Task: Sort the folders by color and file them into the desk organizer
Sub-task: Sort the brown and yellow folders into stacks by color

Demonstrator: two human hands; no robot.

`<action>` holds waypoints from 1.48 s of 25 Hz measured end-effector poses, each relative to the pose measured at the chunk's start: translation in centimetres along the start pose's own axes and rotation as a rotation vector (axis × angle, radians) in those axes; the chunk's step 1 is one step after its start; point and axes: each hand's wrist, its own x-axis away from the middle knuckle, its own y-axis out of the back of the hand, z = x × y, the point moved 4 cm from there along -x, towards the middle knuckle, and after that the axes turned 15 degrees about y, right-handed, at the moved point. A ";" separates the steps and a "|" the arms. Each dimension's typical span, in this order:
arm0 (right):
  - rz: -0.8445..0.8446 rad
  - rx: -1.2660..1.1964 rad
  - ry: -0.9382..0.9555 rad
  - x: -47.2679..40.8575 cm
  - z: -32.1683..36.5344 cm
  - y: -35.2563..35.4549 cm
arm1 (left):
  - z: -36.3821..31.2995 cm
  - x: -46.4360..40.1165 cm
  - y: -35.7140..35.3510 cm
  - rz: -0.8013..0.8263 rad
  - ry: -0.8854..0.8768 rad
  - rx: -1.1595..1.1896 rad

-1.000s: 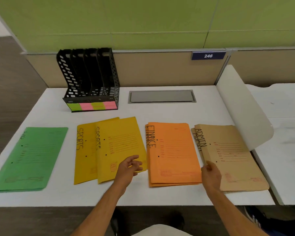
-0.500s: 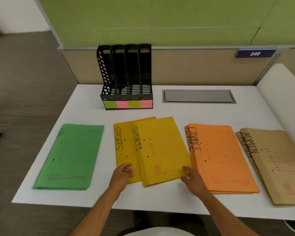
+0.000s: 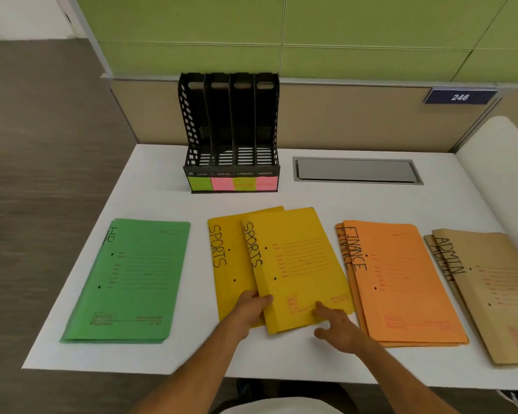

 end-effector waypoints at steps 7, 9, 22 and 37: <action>-0.331 -0.273 0.085 -0.6 3.0 2.4 | -0.8 -0.3 1.8 -0.148 -0.137 0.005; -0.446 -0.276 0.088 -1.0 3.4 3.5 | -0.1 -0.6 4.8 -0.192 -0.164 0.016; -0.353 -0.394 -0.190 -5.7 4.4 3.3 | 0.2 -4.4 11.3 -0.321 -0.102 -0.124; -0.354 -0.148 -0.198 -3.2 3.5 1.1 | -0.2 -2.3 9.4 -0.272 -0.165 -0.064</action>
